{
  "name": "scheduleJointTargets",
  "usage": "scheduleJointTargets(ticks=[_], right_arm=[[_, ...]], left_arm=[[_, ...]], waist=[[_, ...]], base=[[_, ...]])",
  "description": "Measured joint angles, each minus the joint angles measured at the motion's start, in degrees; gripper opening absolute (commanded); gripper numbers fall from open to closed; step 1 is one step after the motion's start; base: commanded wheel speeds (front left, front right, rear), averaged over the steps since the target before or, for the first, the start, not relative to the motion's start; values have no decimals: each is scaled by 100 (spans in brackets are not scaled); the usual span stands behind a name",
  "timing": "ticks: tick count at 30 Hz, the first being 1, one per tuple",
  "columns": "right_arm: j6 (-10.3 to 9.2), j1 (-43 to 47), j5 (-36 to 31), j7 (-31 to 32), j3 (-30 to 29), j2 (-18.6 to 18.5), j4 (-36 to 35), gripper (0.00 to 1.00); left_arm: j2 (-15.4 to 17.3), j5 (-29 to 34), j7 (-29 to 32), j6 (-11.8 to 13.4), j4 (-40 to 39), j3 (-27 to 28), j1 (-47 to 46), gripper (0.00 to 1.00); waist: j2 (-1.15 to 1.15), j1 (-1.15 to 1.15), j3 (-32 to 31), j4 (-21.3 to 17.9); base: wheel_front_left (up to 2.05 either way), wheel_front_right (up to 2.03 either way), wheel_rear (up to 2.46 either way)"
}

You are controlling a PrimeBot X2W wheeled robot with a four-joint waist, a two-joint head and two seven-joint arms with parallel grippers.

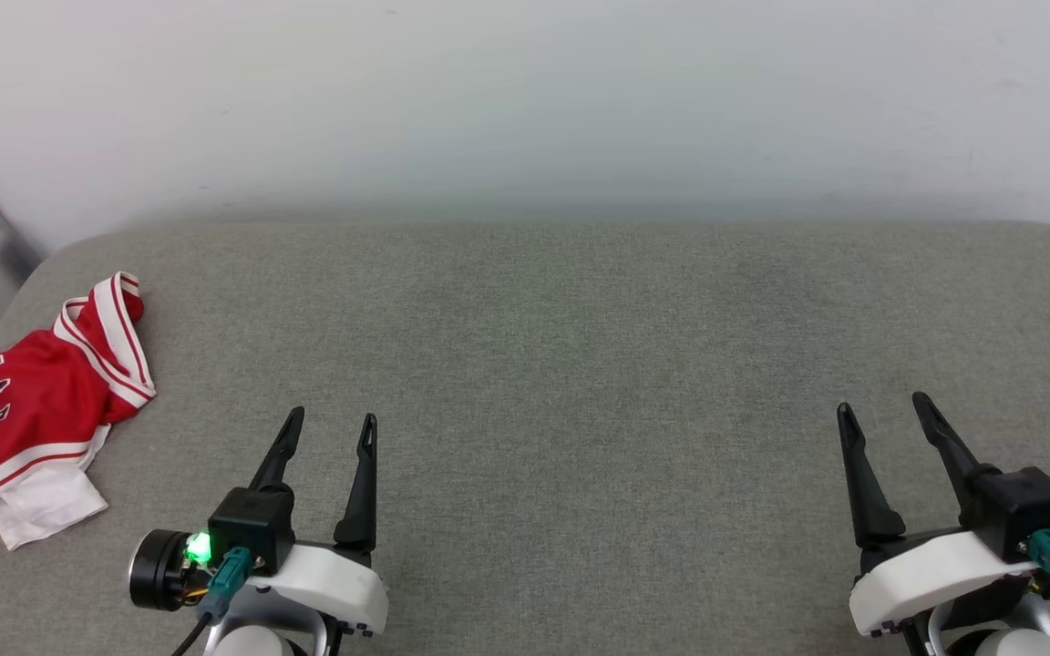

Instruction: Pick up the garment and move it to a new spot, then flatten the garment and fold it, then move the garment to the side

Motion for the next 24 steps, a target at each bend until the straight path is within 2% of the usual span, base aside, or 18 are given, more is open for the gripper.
scheduleJointTargets(ticks=[6, 11, 24], right_arm=[[0, 0, 13, -24, -21, 0, 25, 100], [0, 14, -5, -20, -23, 0, -22, 100], [1, -31, -37, 65, 301, 2, -102, 100]], left_arm=[[-48, 14, 0, -40, 52, 47, -2, 100], [-86, -2, 0, -43, 91, 136, -30, 100], [-104, -60, 0, -2, 131, 553, -149, 100]], waist=[[0, 0, 10, 46], [0, 0, 16, 250], [0, 0, 63, 1531]], base=[[0, 0, 0], [0, 0, 0], [0, 0, 0]])
